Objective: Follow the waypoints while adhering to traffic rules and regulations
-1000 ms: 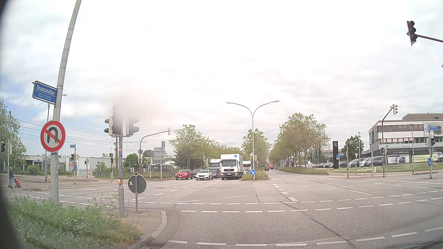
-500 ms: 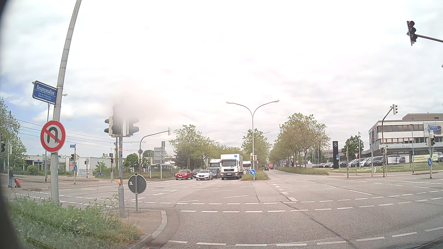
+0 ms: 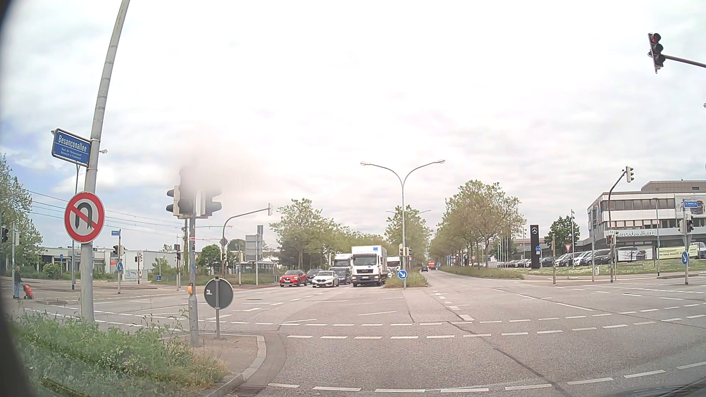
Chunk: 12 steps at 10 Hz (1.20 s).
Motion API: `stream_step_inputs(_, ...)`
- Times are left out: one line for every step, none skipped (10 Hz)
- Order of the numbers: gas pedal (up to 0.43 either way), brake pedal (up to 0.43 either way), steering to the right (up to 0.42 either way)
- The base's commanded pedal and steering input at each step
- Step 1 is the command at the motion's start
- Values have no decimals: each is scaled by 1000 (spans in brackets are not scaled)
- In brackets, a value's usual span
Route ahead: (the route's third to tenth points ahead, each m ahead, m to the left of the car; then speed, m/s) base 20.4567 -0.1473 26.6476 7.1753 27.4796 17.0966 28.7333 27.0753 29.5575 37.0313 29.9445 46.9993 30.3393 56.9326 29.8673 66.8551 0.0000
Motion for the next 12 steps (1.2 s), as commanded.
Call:
stream_step_inputs(0,280,-6)
stream_step_inputs(0,280,-6)
stream_step_inputs(0,280,-6)
stream_step_inputs(0,280,-6)
stream_step_inputs(0,280,-6)
stream_step_inputs(0,280,-6)
stream_step_inputs(0,280,-6)
stream_step_inputs(0,280,-6)
stream_step_inputs(0,287,-6)
stream_step_inputs(0,280,-6)
stream_step_inputs(0,280,-5)
stream_step_inputs(0,280,-6)
